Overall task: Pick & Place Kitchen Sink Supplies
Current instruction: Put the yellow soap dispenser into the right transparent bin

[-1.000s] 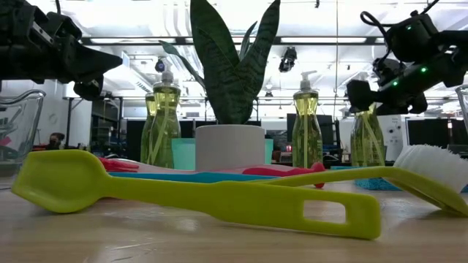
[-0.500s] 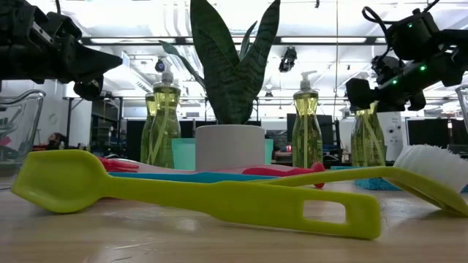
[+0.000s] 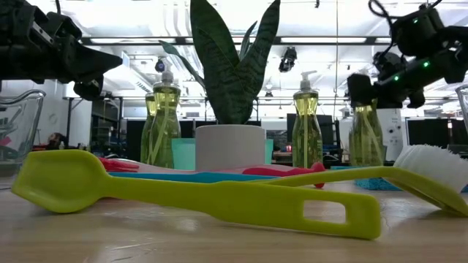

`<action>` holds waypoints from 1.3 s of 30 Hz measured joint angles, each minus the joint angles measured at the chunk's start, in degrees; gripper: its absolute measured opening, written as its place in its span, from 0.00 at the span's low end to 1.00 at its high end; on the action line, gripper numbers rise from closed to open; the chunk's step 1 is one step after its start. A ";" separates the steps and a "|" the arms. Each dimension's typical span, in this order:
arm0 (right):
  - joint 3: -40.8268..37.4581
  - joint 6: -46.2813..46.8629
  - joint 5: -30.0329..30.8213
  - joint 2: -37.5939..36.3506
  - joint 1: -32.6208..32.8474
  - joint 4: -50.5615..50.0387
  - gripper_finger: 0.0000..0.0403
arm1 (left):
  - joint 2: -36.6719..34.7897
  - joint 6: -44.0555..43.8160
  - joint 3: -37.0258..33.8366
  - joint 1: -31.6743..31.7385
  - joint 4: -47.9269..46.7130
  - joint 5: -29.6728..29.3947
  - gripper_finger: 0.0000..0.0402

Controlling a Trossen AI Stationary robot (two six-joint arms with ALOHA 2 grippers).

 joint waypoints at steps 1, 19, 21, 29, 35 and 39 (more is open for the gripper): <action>0.28 -0.69 -0.20 -0.64 0.28 -0.24 0.55 | -0.01 0.00 -0.01 0.00 0.00 0.00 0.00; 21.92 3.63 -3.76 -6.11 11.53 -37.77 0.55 | 0.00 0.00 0.00 0.00 -0.01 0.00 0.00; 23.87 4.68 -6.11 -6.24 13.15 -40.93 0.55 | 0.00 0.00 0.00 0.00 -0.01 0.01 0.00; 29.70 3.90 -16.46 -7.94 18.72 -46.16 0.55 | 0.00 0.00 -0.02 0.00 0.00 0.00 0.00; 33.13 2.19 -28.44 -10.53 21.04 -48.60 0.55 | 0.00 0.00 -0.01 0.00 -0.01 0.01 0.00; 33.58 2.35 -38.24 -12.60 21.60 -48.61 0.55 | 0.00 0.00 0.00 0.00 -0.01 0.00 0.00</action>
